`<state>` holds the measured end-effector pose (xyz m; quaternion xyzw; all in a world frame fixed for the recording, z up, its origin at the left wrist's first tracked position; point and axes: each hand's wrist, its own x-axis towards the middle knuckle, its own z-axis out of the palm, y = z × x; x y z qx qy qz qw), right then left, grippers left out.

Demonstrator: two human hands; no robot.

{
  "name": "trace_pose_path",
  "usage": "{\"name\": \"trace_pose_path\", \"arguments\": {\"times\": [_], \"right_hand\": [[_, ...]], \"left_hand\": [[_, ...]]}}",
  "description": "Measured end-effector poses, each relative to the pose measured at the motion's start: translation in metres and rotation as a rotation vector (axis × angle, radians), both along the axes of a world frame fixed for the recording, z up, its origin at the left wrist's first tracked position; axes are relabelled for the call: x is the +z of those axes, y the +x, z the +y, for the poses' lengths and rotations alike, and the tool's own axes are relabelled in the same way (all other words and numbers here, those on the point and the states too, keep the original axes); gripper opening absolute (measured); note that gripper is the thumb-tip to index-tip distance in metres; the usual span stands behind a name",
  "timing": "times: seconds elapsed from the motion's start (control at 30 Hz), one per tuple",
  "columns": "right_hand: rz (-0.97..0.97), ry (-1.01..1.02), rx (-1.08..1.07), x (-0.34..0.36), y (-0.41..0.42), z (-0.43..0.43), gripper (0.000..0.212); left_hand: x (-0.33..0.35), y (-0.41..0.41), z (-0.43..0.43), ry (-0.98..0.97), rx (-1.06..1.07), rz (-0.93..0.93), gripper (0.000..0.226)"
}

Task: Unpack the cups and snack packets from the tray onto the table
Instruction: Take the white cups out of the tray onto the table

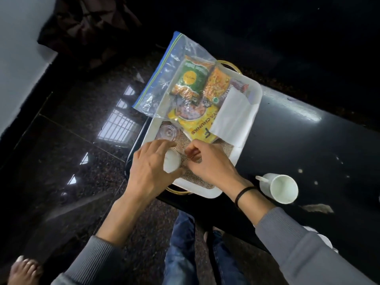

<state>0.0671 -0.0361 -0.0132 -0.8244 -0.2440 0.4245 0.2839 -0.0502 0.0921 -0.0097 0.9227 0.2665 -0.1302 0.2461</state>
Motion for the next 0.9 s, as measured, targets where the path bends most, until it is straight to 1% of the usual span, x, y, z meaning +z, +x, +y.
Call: {"name": "trace_pose_path", "arguments": {"times": [0.07, 0.13, 0.27, 0.4, 0.47, 0.57, 0.67, 0.77, 0.9], "right_hand": [[-0.007, -0.019, 0.032, -0.005, -0.005, 0.007, 0.020], [-0.013, -0.034, 0.056, -0.008, -0.008, 0.011, 0.020], [-0.015, -0.048, 0.049, -0.014, -0.009, 0.012, 0.020], [0.002, -0.041, 0.000, -0.012, -0.006, 0.006, 0.021], [0.010, -0.022, -0.036, -0.005, -0.003, 0.001, 0.021], [0.013, 0.037, -0.129, 0.005, 0.002, -0.012, 0.021], [0.029, 0.090, -0.253, 0.017, 0.009, -0.033, 0.023], [0.127, 0.164, -0.441, 0.027, 0.019, -0.062, 0.032], [0.329, 0.270, -0.674, 0.031, 0.028, -0.105, 0.048]], "left_hand": [[-0.008, -0.007, 0.005, -0.018, -0.072, 0.082, 0.087], [-0.015, -0.010, 0.006, -0.019, -0.128, 0.094, 0.092], [-0.022, -0.010, 0.008, 0.016, -0.134, -0.026, 0.081], [-0.018, -0.005, 0.007, -0.011, -0.105, -0.092, 0.073], [-0.013, 0.000, 0.006, -0.046, -0.055, -0.115, 0.071], [0.002, 0.010, 0.003, -0.179, 0.070, -0.167, 0.073], [0.016, 0.022, -0.004, -0.375, 0.247, -0.171, 0.072], [0.025, 0.040, -0.021, -0.622, 0.404, -0.175, 0.073], [0.036, 0.065, -0.062, -0.894, 0.478, -0.197, 0.056]]}}
